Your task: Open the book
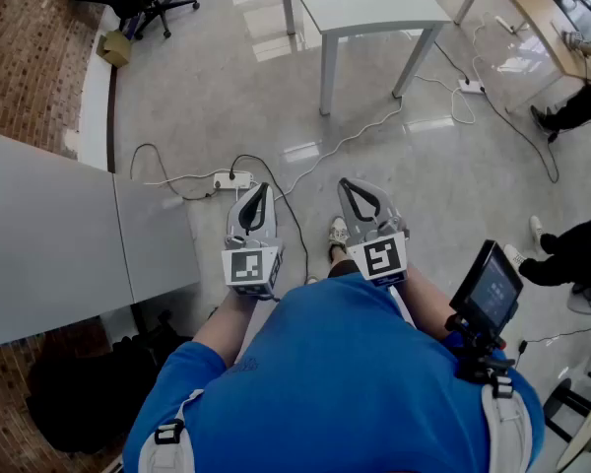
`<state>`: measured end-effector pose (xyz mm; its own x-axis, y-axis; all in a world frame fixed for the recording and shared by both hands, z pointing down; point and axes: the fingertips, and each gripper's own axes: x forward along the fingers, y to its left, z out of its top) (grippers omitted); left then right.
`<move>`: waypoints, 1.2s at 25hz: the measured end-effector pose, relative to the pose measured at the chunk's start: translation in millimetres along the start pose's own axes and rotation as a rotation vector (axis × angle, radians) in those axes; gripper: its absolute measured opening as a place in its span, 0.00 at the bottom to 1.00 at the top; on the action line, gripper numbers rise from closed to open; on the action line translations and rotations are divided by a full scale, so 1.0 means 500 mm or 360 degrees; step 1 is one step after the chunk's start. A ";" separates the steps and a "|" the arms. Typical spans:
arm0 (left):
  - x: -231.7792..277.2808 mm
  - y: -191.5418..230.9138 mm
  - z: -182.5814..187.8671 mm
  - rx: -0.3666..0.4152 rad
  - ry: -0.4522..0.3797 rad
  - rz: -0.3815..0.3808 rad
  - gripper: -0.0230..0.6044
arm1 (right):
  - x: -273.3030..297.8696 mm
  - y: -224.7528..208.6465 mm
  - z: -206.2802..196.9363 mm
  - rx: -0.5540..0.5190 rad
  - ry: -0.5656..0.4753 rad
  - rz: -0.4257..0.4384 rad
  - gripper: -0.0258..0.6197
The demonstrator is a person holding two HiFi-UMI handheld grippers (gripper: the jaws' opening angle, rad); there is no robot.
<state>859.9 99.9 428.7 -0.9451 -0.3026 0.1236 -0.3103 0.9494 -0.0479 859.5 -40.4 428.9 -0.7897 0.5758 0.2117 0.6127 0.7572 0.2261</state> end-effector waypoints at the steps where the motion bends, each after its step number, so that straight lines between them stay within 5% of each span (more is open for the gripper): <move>1: 0.007 0.009 0.007 -0.0001 0.0003 0.0017 0.04 | 0.008 -0.009 0.006 0.0000 -0.0004 0.0008 0.05; 9: 0.213 0.056 0.059 0.0025 0.0007 0.0171 0.04 | 0.156 -0.180 0.004 0.0024 -0.0048 0.0116 0.04; 16: 0.301 0.092 0.078 0.0011 -0.0018 0.0254 0.04 | 0.255 -0.243 0.014 0.0030 -0.0097 0.0157 0.04; 23: 0.393 0.151 0.097 -0.0005 -0.0035 0.0224 0.04 | 0.345 -0.289 0.036 0.0059 -0.0071 0.0114 0.04; 30: 0.508 0.307 0.139 -0.0013 -0.0083 0.0097 0.04 | 0.520 -0.297 0.085 0.0084 -0.0013 -0.0024 0.04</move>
<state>565.2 163.2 383.6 -0.9663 -0.2479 0.0689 -0.2513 0.9668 -0.0458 562.0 9.8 410.1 -0.7993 0.5664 0.2008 0.5983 0.7811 0.1785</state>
